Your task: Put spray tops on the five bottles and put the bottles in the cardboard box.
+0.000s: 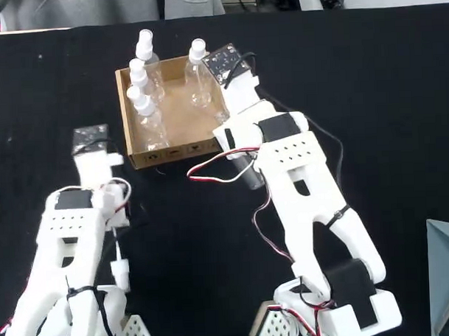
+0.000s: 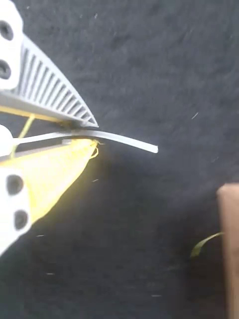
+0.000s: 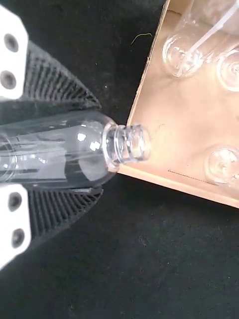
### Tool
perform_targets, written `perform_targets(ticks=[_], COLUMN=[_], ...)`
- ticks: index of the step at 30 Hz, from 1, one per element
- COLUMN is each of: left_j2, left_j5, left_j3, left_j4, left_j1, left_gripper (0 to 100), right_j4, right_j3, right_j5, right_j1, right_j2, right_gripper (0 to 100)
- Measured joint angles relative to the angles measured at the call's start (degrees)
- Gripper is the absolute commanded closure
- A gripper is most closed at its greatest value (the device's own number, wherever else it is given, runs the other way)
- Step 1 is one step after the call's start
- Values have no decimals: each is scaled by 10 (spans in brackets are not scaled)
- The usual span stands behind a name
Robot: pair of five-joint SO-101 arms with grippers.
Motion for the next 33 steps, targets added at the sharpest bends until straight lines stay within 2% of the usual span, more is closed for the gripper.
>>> perform_targets(ticks=[14, 20, 27, 29, 33], left_j2=[0, 0, 0, 0, 0], left_j5=[10, 26, 40, 40, 47], left_j3=[-1, -1, -1, -1, -1], left_j4=[-75, -78, -79, -79, -79], left_j1=[-122, -167, -229, -244, -267], left_gripper=[971, 967, 965, 932, 802], right_j4=[0, -1, -57, -62, -62], right_j3=[0, 0, 5, 5, 5], right_j5=[0, 0, -1, -1, -1], right_j1=[0, 0, 0, 0, 0], right_j2=[0, 0, 0, 0, 0], right_gripper=[966, 966, 966, 966, 966])
